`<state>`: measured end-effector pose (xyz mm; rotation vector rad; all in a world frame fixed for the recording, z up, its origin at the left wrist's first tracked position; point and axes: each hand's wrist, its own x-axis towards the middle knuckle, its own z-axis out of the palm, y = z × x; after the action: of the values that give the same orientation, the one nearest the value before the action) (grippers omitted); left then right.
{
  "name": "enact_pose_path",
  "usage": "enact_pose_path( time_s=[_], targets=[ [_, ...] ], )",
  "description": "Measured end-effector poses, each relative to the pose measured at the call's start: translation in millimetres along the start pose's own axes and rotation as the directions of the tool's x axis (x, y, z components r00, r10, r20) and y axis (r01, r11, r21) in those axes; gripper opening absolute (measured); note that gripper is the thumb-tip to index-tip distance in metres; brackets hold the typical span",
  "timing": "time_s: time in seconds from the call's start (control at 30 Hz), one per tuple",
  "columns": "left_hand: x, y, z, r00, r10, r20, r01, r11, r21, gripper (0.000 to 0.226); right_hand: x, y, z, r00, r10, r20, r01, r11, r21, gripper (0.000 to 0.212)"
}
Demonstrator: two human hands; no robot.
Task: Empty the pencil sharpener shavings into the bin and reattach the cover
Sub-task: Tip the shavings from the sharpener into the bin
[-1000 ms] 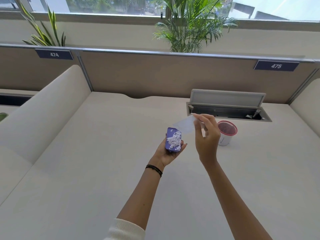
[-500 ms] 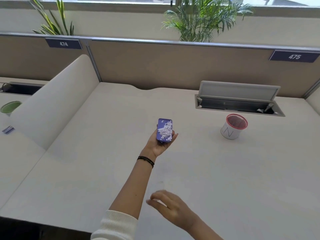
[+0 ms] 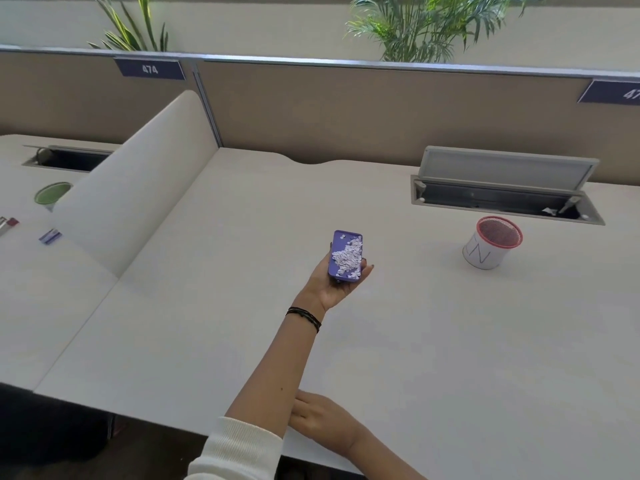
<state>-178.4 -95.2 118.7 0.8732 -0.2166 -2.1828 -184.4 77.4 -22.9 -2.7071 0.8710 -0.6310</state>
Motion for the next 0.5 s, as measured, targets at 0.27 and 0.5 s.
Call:
enact_pose_path(
  time_s=[0.27,0.5],
  targets=[
    [-2,-7,8,1.0,-0.014,0.012,0.014,0.999,-0.044,0.039,2,2,-5,1.0,-0.024,-0.003,0.024,1.0,0.019,0.026],
    [3,-19,33,0.996,-0.028,0.09,0.04,0.99,-0.135,0.041,-5,13,-64,0.933,0.237,-0.272,-0.235,0.971,0.041,0.022]
  ],
)
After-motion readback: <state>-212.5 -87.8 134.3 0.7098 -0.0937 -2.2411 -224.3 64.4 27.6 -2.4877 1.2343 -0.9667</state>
